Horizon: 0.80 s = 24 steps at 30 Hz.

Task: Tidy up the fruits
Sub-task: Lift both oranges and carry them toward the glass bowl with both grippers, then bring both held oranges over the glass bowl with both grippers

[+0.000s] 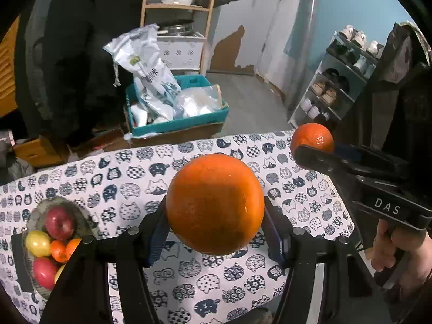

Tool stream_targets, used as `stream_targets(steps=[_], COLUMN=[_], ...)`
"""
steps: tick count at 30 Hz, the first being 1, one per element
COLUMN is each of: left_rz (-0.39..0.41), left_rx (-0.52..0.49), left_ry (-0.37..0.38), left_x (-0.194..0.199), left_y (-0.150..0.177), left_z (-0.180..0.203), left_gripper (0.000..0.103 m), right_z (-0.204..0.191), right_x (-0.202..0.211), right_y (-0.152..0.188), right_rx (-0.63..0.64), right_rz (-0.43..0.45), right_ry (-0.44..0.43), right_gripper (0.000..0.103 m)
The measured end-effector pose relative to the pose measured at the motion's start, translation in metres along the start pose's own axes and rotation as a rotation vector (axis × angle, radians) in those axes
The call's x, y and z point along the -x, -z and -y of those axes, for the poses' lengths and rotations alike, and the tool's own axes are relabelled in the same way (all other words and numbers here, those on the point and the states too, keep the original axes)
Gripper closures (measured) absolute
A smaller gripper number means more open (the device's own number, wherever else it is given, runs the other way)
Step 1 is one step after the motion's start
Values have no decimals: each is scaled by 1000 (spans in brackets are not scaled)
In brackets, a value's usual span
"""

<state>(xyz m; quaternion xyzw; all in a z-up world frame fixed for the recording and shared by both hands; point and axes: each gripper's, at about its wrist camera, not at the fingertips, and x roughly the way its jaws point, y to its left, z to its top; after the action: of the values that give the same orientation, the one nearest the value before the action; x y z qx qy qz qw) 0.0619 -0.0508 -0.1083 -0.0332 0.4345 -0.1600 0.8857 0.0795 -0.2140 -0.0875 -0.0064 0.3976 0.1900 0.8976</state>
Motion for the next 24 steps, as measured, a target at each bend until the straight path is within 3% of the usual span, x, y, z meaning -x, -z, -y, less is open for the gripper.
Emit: stream_targets(steps=[14, 24], left_rz=[58, 64], left_rx=[79, 156], left_ry=[-19, -50], left_x=[43, 57], left_y=[10, 23], left_z=[-53, -95], left_gripper=[39, 39], right_z=[-65, -109], right_x=[-6, -36], right_y=[-19, -24], right_rx=[85, 105], right_rz=[16, -31], right_ry=[-66, -154], right_gripper=[54, 54])
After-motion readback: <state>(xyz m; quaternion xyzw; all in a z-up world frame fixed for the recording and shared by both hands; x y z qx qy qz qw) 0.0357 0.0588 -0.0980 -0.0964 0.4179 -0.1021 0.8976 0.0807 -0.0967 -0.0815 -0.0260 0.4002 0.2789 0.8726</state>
